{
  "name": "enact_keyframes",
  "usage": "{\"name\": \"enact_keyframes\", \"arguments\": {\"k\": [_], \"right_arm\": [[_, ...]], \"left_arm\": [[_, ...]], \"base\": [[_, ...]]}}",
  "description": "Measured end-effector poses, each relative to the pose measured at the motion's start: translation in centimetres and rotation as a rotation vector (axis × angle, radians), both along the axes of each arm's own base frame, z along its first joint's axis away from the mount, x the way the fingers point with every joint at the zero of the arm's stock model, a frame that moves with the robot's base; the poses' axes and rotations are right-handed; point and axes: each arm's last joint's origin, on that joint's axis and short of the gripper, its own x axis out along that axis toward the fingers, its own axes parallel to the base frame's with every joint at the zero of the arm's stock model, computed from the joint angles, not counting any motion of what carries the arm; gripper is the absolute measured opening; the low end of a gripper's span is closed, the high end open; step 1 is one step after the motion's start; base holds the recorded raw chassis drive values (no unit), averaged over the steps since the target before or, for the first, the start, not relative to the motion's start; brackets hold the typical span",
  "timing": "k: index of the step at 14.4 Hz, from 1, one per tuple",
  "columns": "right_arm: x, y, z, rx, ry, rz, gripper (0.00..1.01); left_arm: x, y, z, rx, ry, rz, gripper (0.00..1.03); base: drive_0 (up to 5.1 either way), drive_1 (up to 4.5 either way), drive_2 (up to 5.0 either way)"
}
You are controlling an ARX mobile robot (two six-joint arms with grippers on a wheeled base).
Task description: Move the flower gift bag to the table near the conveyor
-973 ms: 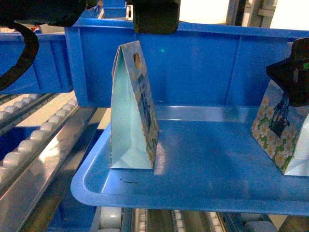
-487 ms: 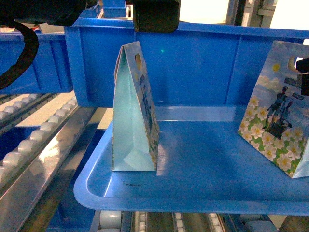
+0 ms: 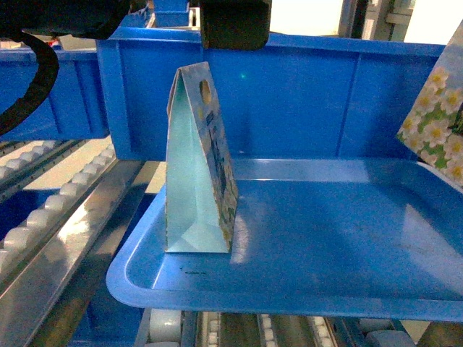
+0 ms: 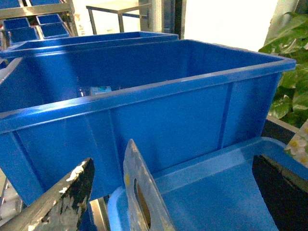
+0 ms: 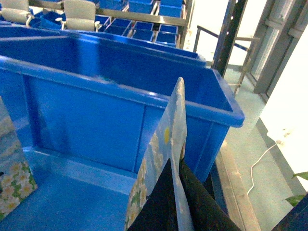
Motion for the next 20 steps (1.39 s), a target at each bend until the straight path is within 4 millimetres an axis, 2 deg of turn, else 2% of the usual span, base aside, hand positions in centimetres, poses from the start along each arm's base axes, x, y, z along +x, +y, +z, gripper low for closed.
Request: {"name": "enact_keyframes", "arguments": {"k": [2,4,16,18,20], "right_arm": [[-1.7,-0.1,1.3,0.010,-0.046,0.013,0.02],[-2.4,0.5,1.4,0.011,-0.057,0.039,0.02],[-2.6,0.7,1.1,0.009,-0.045,0.041,0.02],[-2.6,0.7,1.1,0.009,-0.045,0.041,0.02],[-2.6,0.7,1.1,0.009,-0.045,0.041,0.02]], "left_arm": [[0.0,0.0,0.0,0.000,0.000,0.000,0.98],[0.0,0.0,0.0,0.000,0.000,0.000,0.98],[0.0,0.0,0.0,0.002,-0.002,-0.001,0.98],[0.0,-0.1,0.3,0.019,-0.029,0.056,0.98],[0.3,-0.1,-0.7,0.061,0.023,0.088,0.98]], "base": [[0.0,0.00,0.0],[0.0,0.00,0.0],[0.0,0.00,0.0],[0.0,0.00,0.0],[0.0,0.00,0.0]]}}
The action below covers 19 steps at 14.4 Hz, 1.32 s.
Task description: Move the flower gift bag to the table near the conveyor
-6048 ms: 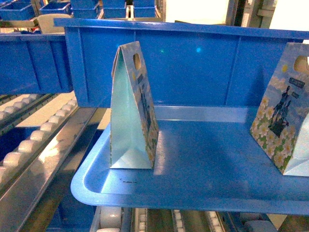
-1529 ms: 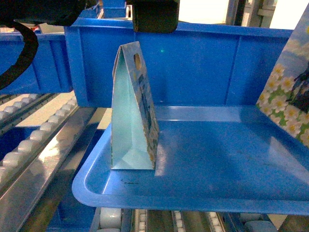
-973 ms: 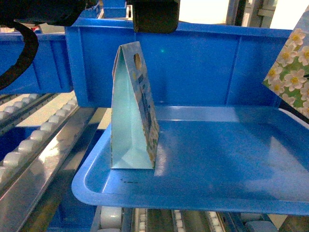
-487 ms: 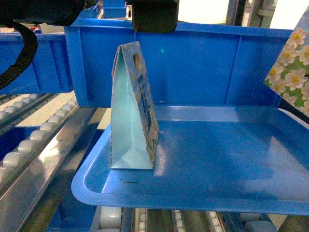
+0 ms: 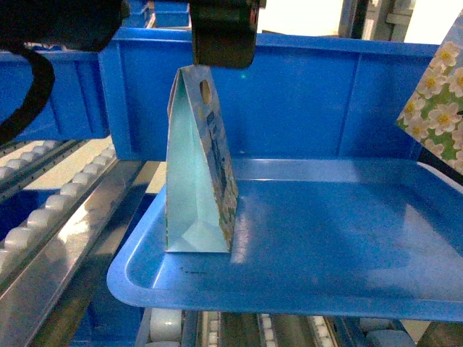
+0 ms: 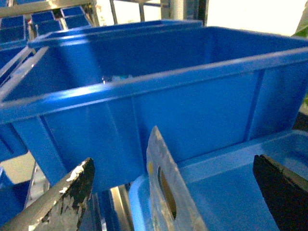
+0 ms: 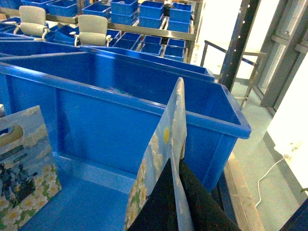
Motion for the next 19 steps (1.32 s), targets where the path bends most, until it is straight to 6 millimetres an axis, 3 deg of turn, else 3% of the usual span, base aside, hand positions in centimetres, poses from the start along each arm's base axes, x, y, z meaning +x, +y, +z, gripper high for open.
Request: {"name": "enact_keyframes", "arguments": {"k": [4,8,13,15,19], "right_arm": [[0.0,0.0,0.0,0.000,0.000,0.000,0.02],[0.0,0.0,0.0,0.000,0.000,0.000,0.02],[0.0,0.0,0.0,0.000,0.000,0.000,0.02],[0.0,0.0,0.0,0.000,0.000,0.000,0.02],[0.0,0.0,0.0,0.000,0.000,0.000,0.02]], "left_arm": [[1.3,-0.8,-3.0,0.045,0.120,0.025,0.98],[1.8,-1.2,-3.5,0.046,0.126,0.028,0.98],[1.8,-1.4,-3.9,0.058,0.145,0.023,0.45],[1.8,-1.4,-3.9,0.048,0.141,0.021,0.02],[1.4,-1.3,-3.7,0.038,0.129,0.015,0.02]], "base": [[0.0,0.00,0.0],[0.0,0.00,0.0],[0.0,0.00,0.0],[0.0,0.00,0.0],[0.0,0.00,0.0]]}}
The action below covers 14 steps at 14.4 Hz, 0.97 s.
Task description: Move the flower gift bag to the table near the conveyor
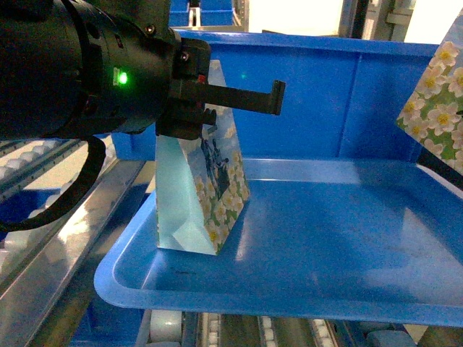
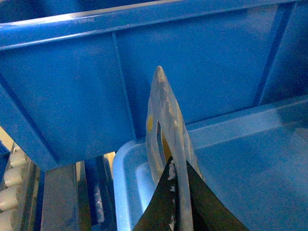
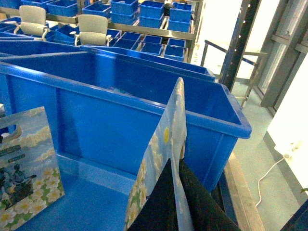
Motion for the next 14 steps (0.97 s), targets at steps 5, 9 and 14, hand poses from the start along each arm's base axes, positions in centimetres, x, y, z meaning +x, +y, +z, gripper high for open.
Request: {"name": "enact_keyframes", "arguments": {"k": [5,9,14], "right_arm": [[0.0,0.0,0.0,0.000,0.000,0.000,0.02],[0.0,0.0,0.0,0.000,0.000,0.000,0.02],[0.0,0.0,0.0,0.000,-0.001,0.000,0.02]], "left_arm": [[-1.0,0.8,3.1,-0.054,-0.092,-0.014,0.02],[-2.6,2.3,6.8,-0.115,-0.203,0.002,0.02],[-3.4,3.5,8.7,-0.153,-0.308,0.042,0.02]], "base": [[0.0,0.00,0.0],[0.0,0.00,0.0],[0.0,0.00,0.0]]}}
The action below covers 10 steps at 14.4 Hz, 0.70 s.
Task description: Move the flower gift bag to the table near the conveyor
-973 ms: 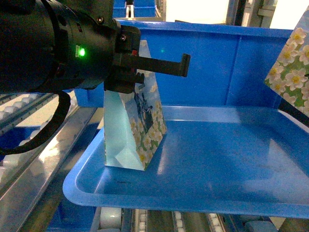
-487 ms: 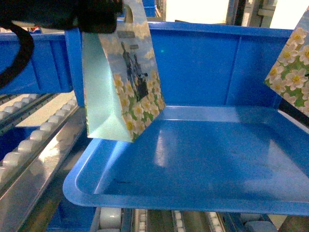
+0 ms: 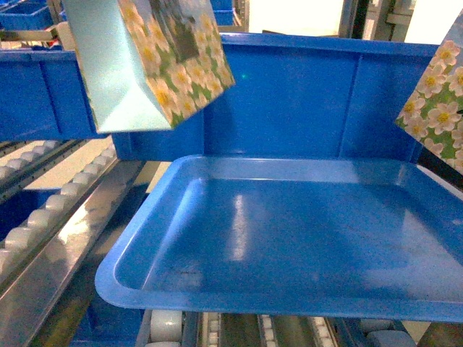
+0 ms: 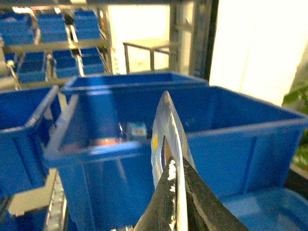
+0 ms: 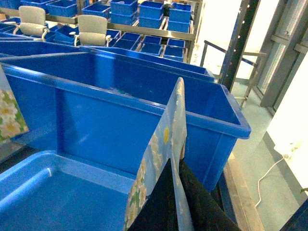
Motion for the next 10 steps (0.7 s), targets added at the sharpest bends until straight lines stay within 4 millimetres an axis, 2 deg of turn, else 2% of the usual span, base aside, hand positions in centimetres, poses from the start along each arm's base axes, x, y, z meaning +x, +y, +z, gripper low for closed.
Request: {"name": "enact_keyframes", "arguments": {"k": [4,10], "right_arm": [[0.00,0.00,-0.01,0.000,0.001,0.000,0.02],[-0.02,-0.02,0.01,-0.002,-0.002,-0.007,0.02]], "left_arm": [[-0.21,1.37,-0.15,0.035,-0.051,0.062,0.02],[-0.25,1.28,-0.12,0.048,-0.057,0.058,0.02]], "base": [[0.0,0.00,0.0],[-4.7,3.53,1.6]]}}
